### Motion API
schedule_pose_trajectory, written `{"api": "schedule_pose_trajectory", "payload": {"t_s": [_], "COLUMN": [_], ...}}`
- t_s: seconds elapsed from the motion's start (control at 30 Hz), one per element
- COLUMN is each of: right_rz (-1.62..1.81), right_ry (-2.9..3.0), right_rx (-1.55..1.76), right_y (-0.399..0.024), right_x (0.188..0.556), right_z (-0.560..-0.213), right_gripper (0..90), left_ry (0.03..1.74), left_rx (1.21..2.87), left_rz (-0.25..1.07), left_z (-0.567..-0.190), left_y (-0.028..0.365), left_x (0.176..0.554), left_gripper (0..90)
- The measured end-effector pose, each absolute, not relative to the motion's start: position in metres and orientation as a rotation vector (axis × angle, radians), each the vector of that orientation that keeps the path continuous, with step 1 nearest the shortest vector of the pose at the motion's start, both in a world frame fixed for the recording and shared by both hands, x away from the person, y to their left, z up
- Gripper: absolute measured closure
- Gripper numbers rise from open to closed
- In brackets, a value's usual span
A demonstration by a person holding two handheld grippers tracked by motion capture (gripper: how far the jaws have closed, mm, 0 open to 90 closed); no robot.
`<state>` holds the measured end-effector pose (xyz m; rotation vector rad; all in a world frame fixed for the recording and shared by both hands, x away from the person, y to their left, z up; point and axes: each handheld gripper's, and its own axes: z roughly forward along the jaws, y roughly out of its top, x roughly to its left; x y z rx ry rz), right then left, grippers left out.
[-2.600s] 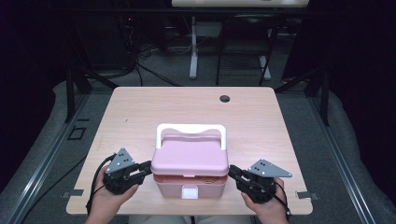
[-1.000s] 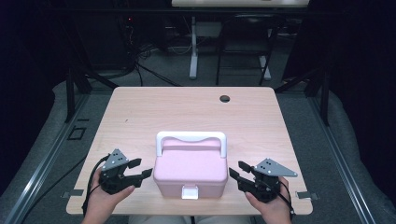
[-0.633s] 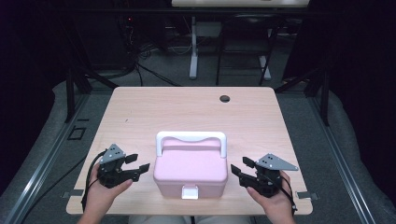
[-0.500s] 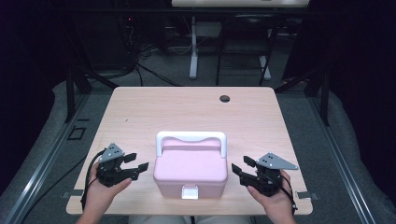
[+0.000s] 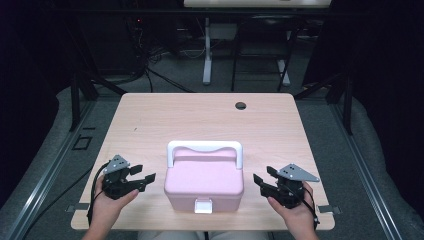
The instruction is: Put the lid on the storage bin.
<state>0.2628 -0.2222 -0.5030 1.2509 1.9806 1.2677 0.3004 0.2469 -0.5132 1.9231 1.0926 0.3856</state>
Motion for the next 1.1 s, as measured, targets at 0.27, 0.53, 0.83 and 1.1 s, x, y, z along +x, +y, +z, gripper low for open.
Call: {"api": "schedule_pose_trajectory", "payload": {"t_s": [0.27,0.53,0.83,1.1], "right_rz": [1.217,1.191,1.163,1.156], "right_ry": [1.958,1.972,2.015,2.021], "right_rx": [1.251,1.240,1.202,1.212], "right_y": [-0.229,-0.229,-0.223,-0.224], "right_x": [0.267,0.268,0.270,0.272], "right_z": [-0.517,-0.529,-0.540,-0.543], "right_gripper": [42.1,42.2,42.2,42.2], "left_ry": [1.106,1.108,1.118,1.108], "left_rx": [1.912,1.921,1.947,1.956], "left_rz": [0.387,0.399,0.405,0.386], "left_z": [-0.525,-0.534,-0.545,-0.550], "left_y": [0.251,0.253,0.255,0.251], "left_x": [0.300,0.300,0.300,0.303], "left_gripper": [35.5,35.5,35.6,35.5]}}
